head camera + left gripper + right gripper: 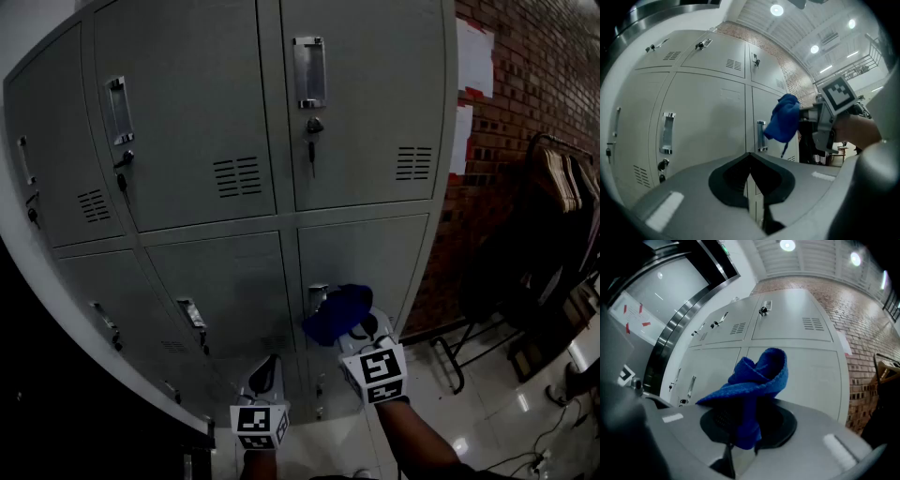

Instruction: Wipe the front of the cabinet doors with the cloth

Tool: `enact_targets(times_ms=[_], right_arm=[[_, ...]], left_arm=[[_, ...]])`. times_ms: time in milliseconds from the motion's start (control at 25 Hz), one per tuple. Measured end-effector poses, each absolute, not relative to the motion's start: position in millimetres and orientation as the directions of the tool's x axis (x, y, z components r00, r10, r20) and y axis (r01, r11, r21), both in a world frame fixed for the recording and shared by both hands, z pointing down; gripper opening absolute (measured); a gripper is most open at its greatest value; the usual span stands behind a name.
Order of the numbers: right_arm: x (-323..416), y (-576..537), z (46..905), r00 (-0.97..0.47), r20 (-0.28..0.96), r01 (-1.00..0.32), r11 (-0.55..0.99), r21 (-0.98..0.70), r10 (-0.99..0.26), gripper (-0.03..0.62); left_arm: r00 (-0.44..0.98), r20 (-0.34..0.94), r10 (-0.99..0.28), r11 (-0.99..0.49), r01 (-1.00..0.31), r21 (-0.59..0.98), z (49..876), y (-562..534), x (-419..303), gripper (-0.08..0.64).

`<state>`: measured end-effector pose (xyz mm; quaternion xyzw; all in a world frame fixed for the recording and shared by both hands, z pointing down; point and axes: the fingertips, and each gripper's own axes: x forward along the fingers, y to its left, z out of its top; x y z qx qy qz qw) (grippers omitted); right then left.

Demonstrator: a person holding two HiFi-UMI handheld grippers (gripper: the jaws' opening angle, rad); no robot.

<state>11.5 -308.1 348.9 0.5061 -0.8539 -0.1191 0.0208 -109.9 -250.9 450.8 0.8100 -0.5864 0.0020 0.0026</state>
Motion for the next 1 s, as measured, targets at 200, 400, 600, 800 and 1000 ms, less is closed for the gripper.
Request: enact_targets(times_ms=[200, 400, 600, 800, 1000], right_arm=[[-7, -329, 290, -0.500, -0.152, -0.855, 0.458, 0.242, -0.853, 0.078], [-22, -340, 257, -0.527, -0.183, -0.846, 0.492, 0.206, -0.830, 0.077], [-41, -350, 249, -0.540, -0.164, -0.835, 0.501, 0.228, -0.826, 0.075], [-43, -352, 248, -0.534, -0.150, -0.836, 0.494, 0.239, -0.832, 0.072], [-39, -353, 247, -0.525, -0.147, -0.841, 0.486, 0.237, -0.838, 0.071]], left_arm=[[0.315, -0.011, -0.949, -0.315, -0.949, -0.011, 444, -251, -112, 0.017], [0.303, -0.023, -0.953, -0.303, -0.953, -0.023, 437, -250, -120, 0.017], [0.291, -0.029, -0.956, -0.290, -0.956, -0.033, 431, -250, -129, 0.017], [0.291, -0.043, -0.956, -0.290, -0.956, -0.040, 425, -252, -133, 0.017], [0.308, -0.051, -0.950, -0.306, -0.951, -0.042, 421, -254, -128, 0.017]])
